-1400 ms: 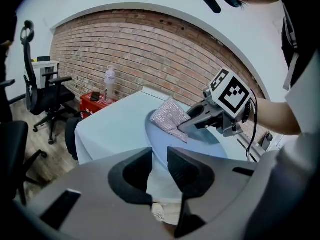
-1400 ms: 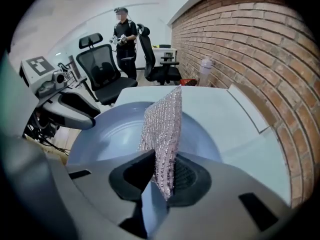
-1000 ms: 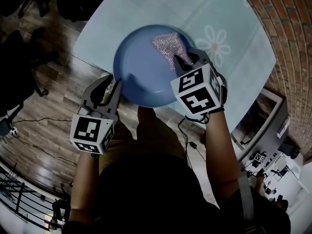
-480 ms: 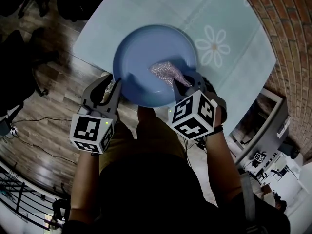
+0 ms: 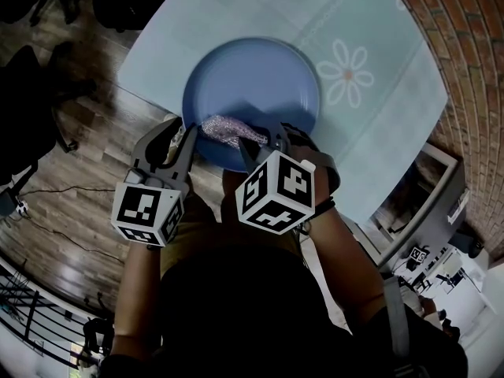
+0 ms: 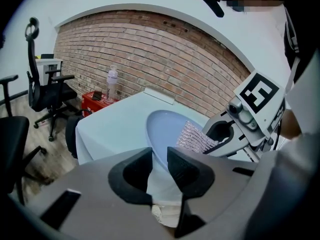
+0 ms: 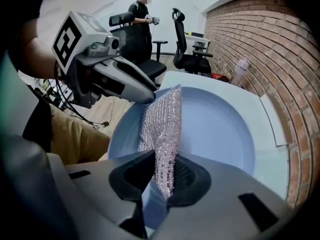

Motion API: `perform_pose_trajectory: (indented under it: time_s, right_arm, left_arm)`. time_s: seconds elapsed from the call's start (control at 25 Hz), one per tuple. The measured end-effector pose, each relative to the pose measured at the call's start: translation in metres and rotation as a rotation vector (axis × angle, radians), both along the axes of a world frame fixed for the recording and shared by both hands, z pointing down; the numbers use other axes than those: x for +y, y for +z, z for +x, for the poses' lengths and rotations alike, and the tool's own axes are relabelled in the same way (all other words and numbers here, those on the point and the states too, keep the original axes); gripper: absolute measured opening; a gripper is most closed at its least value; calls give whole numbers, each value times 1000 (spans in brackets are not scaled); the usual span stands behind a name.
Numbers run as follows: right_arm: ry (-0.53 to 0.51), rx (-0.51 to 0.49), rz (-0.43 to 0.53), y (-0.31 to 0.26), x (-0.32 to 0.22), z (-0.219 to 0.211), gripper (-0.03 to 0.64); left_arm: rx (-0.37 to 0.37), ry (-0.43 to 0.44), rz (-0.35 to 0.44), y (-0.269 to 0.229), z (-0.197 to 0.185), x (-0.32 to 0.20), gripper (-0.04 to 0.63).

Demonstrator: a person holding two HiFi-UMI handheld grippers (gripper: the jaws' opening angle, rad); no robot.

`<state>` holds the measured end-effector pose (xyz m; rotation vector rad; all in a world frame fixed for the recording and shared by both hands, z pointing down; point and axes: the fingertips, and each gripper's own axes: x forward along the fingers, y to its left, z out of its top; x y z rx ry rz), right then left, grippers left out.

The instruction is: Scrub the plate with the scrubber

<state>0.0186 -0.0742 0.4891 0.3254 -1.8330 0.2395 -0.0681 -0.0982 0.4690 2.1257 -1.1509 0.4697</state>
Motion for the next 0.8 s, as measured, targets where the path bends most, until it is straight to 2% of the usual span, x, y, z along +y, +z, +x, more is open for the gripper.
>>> perform_pose_trajectory:
  time_s: [0.2,0.4,0.64,0.8]
  right_arm:
    - [7,-17,78,-1,-41,-7,92]
    - [97,1,168,-3,-89,1,92]
    - [208,43,164,-4,-103,39,92]
    - [239,81,109,-6,-86,64,91]
  left_arm:
    - [0,-8,4,1,0,0,103]
    - [-10,-10,3,1,-1,0,103]
    - [-55,4,1,1,-1,-1,103]
    - [-93,19,-10,-1,-1,0,103]
